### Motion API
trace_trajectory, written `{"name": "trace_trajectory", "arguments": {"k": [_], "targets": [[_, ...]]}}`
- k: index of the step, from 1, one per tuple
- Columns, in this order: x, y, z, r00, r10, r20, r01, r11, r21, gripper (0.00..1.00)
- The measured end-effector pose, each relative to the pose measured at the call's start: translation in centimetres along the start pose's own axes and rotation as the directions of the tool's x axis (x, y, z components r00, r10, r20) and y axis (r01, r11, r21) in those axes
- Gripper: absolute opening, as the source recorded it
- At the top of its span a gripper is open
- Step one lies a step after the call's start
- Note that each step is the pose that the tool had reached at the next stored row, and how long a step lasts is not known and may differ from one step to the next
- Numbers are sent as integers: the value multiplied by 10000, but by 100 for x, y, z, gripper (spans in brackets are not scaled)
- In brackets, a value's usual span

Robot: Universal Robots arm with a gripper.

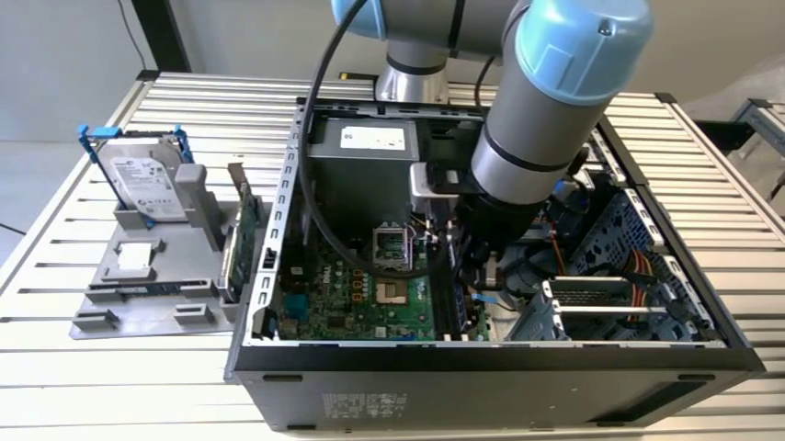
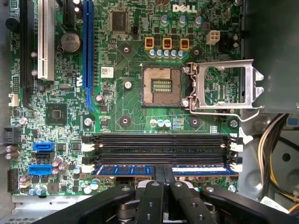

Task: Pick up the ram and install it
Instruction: 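Press down the ram until it locks into place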

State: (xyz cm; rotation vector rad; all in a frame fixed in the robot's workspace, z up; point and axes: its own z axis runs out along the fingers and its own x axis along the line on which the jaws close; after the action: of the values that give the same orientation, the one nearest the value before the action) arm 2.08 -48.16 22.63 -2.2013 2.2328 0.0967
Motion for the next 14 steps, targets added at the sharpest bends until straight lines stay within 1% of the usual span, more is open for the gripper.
{"name": "trace_trajectory", "arguments": {"k": [5, 9, 14], "targets": [[3, -1, 36, 10000, 2, -10, -2, 10000, -3, 0], [3, -3, 66, 10000, 0, 1, 0, 10000, -1, 0], [4, -3, 78, 10000, 0, -4, 0, 10000, -1, 0]]}}
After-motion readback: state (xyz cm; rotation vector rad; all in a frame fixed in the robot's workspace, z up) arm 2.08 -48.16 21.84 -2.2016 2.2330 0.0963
